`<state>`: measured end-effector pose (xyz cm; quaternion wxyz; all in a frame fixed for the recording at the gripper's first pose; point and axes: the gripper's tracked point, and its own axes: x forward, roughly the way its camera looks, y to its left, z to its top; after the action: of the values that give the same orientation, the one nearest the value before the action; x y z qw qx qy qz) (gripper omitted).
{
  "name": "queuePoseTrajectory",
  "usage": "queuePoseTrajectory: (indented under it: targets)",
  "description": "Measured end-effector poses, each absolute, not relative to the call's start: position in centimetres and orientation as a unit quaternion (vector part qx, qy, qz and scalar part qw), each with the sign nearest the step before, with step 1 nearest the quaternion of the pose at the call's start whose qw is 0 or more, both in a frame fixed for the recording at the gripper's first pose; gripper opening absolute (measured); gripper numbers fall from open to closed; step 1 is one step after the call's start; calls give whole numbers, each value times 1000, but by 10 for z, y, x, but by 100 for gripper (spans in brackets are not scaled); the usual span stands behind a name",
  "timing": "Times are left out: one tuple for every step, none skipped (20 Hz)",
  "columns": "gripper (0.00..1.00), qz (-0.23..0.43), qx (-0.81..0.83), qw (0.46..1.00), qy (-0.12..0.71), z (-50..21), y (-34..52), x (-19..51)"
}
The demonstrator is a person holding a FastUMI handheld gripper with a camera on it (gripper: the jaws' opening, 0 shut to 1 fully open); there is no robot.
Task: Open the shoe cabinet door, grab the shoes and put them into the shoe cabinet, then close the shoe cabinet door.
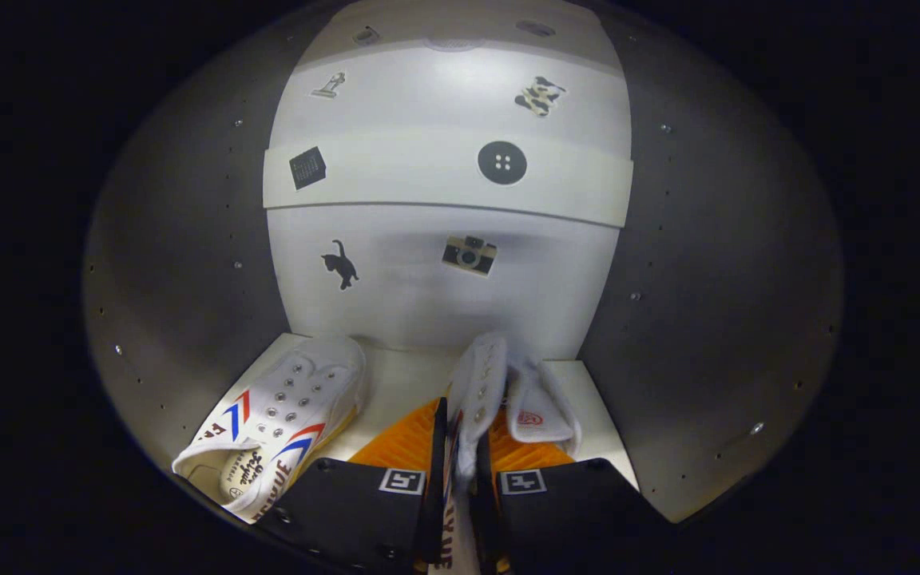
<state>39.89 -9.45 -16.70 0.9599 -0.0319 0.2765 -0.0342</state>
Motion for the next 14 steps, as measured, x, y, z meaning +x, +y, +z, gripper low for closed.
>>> queuePoseTrajectory:
  targets:
    - [26, -35, -28, 960, 275, -166, -95, 397]
    - [30, -30, -21, 961, 274, -162, -91, 393]
    - [33, -22, -10, 962, 271, -160, -86, 390]
    - [36, -12, 4, 963, 270, -156, -78, 385]
    - [47, -1, 14, 962, 272, -152, -71, 377]
    - [57, 5, 20, 962, 271, -149, -67, 371]
    - [68, 5, 19, 963, 268, -145, -65, 363]
    - [79, 0, 14, 965, 261, -140, -66, 355]
    - [89, -3, 9, 967, 253, -135, -65, 346]
    - [100, -4, 6, 969, 246, -130, -64, 336]
    - [100, 2, 10, 971, 237, -124, -59, 322]
    - [100, 11, 13, 973, 228, -118, -52, 310]
    - [98, 16, 14, 976, 215, -111, -48, 296]
    - [98, 27, 8, 979, 203, -105, -43, 281]
